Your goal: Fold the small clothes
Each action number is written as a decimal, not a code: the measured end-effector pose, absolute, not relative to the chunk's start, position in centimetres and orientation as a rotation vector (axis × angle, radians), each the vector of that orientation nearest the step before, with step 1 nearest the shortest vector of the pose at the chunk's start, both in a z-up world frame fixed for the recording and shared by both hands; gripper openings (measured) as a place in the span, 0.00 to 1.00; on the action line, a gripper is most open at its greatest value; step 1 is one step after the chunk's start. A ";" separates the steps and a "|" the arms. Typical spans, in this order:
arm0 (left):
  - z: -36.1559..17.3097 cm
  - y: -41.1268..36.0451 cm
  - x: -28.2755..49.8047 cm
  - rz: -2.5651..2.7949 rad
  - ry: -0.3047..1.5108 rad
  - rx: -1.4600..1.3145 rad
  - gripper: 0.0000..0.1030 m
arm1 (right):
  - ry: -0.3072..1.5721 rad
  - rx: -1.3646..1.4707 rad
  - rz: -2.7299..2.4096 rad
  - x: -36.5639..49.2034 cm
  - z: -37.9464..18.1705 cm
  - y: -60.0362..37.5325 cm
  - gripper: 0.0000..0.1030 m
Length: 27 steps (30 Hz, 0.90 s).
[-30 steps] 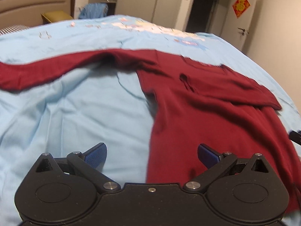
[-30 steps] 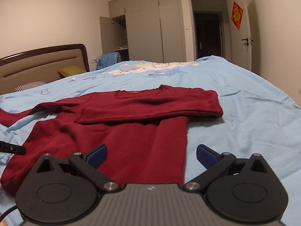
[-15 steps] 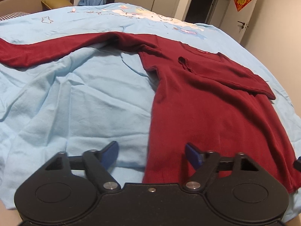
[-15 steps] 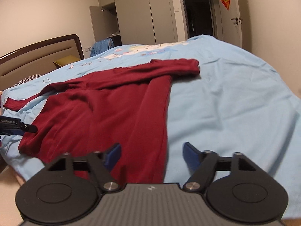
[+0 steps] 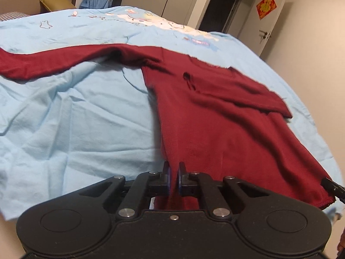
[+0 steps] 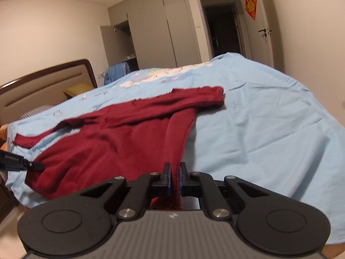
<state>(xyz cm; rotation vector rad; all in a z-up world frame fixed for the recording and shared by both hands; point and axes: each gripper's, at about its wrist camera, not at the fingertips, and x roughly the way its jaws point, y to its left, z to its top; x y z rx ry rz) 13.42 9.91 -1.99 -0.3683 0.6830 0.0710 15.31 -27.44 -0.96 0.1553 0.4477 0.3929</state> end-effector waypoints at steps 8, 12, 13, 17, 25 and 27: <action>0.8 10.1 10.0 0.032 0.660 -0.379 0.03 | 0.432 0.103 0.388 13.1 1.3 -27.9 0.07; -0.8 10.0 9.9 0.040 0.707 -0.365 0.03 | 0.486 0.093 0.363 13.4 -0.1 -27.8 0.07; -1.5 10.1 10.0 0.044 0.721 -0.376 0.03 | 0.498 0.095 0.359 13.6 -0.5 -27.8 0.07; -3.1 10.1 10.6 0.052 0.756 -0.385 0.04 | 0.533 0.089 0.346 14.2 -1.7 -27.7 0.07; -3.8 11.0 11.3 0.043 0.766 -0.433 0.35 | 0.562 0.081 0.337 15.4 -2.6 -27.5 0.43; -3.6 11.4 11.5 0.057 0.756 -0.435 0.50 | 0.549 0.081 0.339 15.7 -2.5 -27.4 0.64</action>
